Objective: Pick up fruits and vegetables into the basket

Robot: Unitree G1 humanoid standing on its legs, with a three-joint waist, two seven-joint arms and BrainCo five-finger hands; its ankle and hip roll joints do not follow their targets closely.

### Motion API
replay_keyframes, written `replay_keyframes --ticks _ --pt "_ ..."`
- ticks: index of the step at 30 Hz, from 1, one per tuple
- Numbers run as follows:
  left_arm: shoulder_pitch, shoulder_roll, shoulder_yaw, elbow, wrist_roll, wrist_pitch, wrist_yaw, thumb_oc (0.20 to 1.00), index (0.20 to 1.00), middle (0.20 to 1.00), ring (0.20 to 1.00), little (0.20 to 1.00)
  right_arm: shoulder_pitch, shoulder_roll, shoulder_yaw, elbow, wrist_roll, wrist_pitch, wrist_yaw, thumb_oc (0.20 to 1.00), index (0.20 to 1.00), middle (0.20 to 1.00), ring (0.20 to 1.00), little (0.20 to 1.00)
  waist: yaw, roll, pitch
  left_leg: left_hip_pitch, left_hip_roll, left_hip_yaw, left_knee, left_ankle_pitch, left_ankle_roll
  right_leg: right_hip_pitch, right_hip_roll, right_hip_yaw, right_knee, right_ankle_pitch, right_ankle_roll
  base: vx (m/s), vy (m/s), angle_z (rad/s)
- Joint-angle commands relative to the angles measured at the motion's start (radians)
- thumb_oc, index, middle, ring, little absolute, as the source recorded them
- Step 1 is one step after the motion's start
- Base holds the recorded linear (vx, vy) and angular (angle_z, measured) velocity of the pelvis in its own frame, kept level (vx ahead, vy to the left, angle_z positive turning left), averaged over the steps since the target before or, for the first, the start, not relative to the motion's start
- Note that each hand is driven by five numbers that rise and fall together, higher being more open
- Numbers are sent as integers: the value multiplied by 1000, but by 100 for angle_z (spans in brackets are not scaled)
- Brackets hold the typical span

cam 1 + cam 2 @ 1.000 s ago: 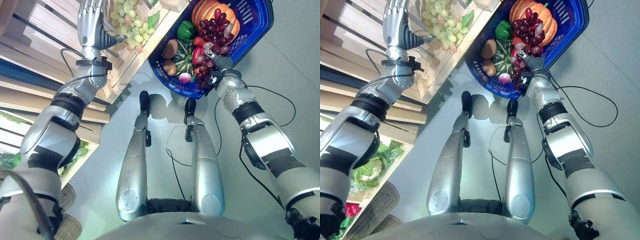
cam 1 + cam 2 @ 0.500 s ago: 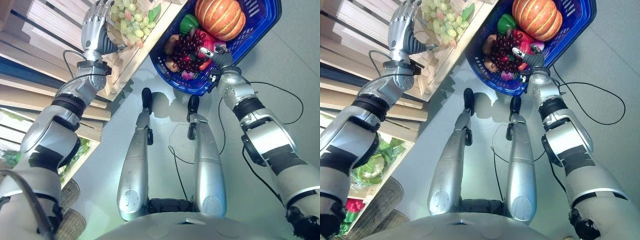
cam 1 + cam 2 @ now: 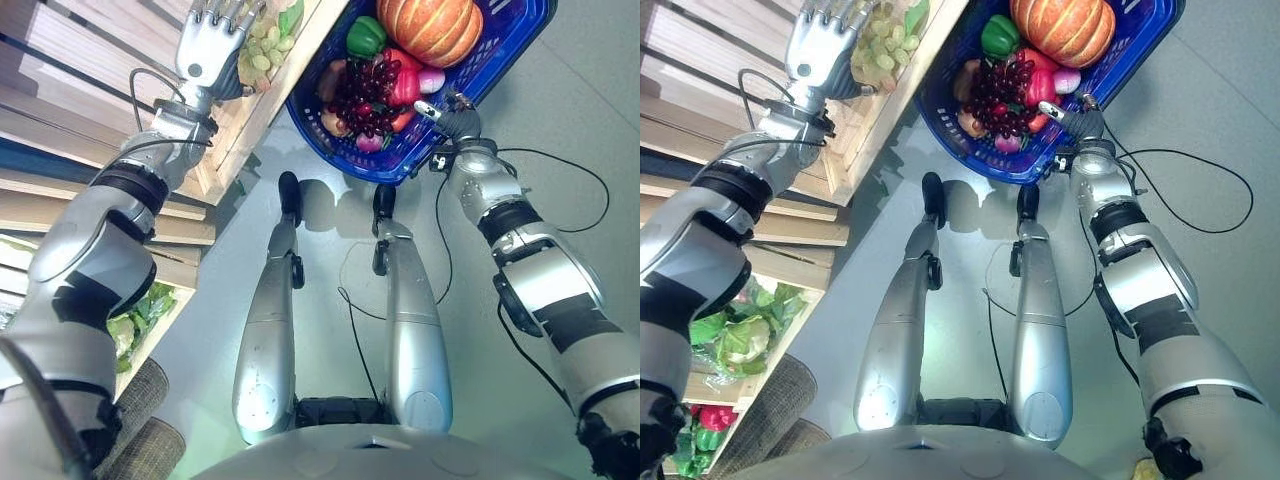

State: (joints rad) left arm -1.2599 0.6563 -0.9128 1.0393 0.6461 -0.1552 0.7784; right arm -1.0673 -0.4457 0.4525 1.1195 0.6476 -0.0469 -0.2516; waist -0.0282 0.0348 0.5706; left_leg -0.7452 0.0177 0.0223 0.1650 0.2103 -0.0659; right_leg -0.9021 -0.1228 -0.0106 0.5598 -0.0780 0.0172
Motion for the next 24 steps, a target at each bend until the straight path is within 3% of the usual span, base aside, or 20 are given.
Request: replay_keyframes --ticks 1,6,13,20,24 --pt "-22 -1 31 49 84 29 57 1000 1000 1000 1000 1000 40 -62 -9 30 45 -61 -13 1000 1000 1000 1000 1000 -24 70 -51 -43 8 -8 114 -95 15 72 20 -16 -212 153 25 0 0 0" --pt "-32 15 -1 61 129 60 27 1000 1000 1000 1000 1000 79 -79 -32 10 84 -136 38 1000 1000 1000 1000 1000 -35 62 -51 -48 13 -5 117 -99 14 68 23 -11 -211 152 27 0 0 0" --pt "-30 52 -34 82 101 112 -81 1000 1000 1000 1000 1000 148 -112 -67 -82 167 -314 87 1000 1000 1000 1000 1000 -52 49 -51 -56 17 -5 120 -104 14 61 27 -7 -213 154 33 0 0 0" --pt "-5 84 -24 128 77 150 -137 1000 1000 1000 1000 1000 211 -135 -145 -171 247 -440 30 1000 1000 1000 1000 1000 -66 32 -51 -62 22 -6 121 -116 15 58 28 -6 -219 153 41 2 6 -2" --pt "6 96 -10 161 90 148 -120 1000 1000 1000 1000 1000 225 -147 -190 -148 283 -452 -23 1000 1000 1000 1000 1000 -68 23 -51 -72 24 -7 124 -123 17 52 29 -5 -222 153 43 0 5 -1"
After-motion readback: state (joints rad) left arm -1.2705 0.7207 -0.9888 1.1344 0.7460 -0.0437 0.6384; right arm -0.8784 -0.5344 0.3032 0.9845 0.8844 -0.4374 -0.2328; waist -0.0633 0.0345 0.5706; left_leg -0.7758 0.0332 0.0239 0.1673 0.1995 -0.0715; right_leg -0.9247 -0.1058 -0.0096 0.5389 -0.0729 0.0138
